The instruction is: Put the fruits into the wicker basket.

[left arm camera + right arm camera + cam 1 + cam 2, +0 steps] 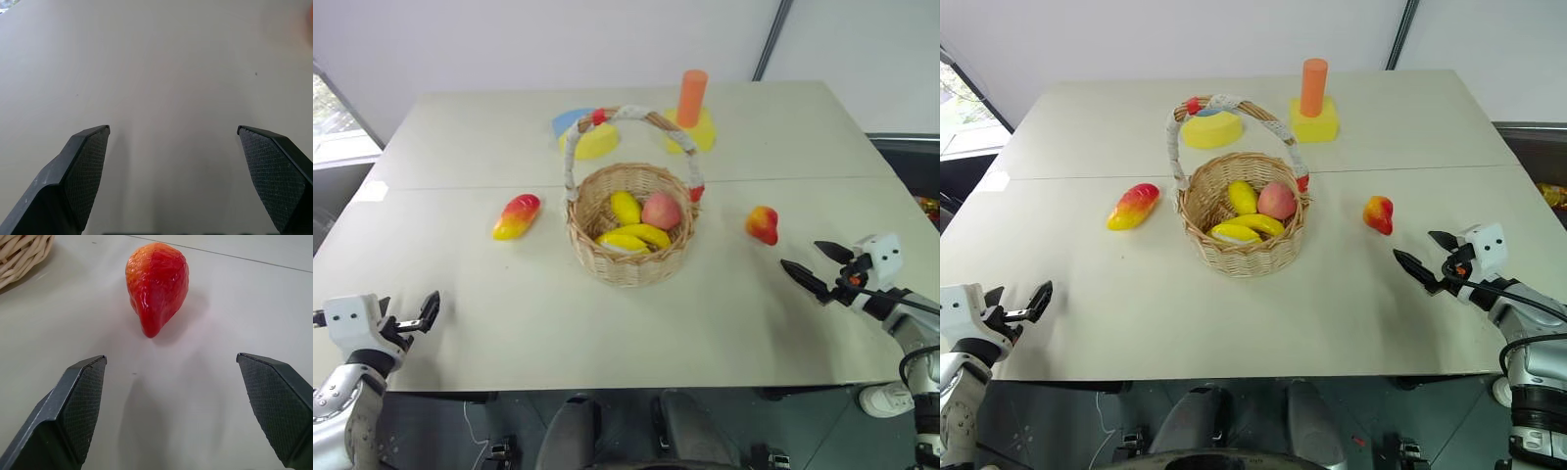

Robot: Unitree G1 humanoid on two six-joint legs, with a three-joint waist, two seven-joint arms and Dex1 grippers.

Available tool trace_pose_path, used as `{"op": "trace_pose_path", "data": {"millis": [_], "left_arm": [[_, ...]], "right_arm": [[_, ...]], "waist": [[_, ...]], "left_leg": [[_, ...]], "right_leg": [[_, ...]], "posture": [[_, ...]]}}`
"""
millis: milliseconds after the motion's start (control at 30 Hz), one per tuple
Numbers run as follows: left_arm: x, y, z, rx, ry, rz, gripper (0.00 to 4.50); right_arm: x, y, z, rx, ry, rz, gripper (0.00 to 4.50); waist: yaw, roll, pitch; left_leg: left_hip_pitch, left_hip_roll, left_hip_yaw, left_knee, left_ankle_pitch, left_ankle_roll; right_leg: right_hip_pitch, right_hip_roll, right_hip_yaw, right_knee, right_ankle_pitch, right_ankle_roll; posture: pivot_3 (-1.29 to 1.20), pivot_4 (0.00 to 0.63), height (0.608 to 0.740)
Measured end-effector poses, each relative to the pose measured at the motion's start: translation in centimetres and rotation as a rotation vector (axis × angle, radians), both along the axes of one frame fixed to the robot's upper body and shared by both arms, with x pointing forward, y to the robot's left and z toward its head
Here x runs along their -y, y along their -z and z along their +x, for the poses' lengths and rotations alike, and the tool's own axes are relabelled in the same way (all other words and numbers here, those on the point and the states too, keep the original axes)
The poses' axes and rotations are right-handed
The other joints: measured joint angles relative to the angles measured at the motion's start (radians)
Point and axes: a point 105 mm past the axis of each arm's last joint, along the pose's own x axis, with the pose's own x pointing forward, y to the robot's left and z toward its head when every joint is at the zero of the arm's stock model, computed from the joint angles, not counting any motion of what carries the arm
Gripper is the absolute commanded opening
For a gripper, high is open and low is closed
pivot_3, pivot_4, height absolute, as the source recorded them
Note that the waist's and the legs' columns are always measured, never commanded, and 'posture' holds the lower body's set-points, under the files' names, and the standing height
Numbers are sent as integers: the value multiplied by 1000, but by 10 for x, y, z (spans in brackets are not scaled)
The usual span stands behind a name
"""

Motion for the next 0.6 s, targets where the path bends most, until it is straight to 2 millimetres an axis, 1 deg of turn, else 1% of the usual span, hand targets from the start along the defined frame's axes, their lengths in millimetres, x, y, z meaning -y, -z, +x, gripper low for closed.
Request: {"op": "trace_pose_path", "data": {"millis": [267,400,467,567,600], "left_arm": [[4,-4,5,10,11,-5,4500],[15,-8,18,18,51,-25,4500],[22,-17,28,37,81,-32,4500],[37,-47,54,92,142,-19,4500],[44,-60,67,100,167,-9,4500]], "right_arm": [[-2,-4,2,16,5,-6,4444],[-16,-17,3,44,-48,-21,4444],[-28,-27,3,60,-98,-25,4444],[-50,-57,3,101,-204,-33,4444],[-59,-72,2,119,-244,-17,4444]], "waist": [[1,0,0],[1,0,0],[2,0,0],[2,0,0],[3,0,0]], "left_leg": [[0,0,0,0,0,0],[0,0,0,0,0,0],[0,0,0,0,0,0],[0,0,-1,1,0,0],[-1,0,-1,1,0,0]], "right_leg": [[0,0,0,0,0,0],[0,0,0,0,0,0],[0,0,0,0,0,0],[0,0,-1,0,0,0],[0,0,-1,0,0,0]], "posture": [[0,150,740],[0,150,740],[0,150,740],[0,150,740],[0,150,740]]}}
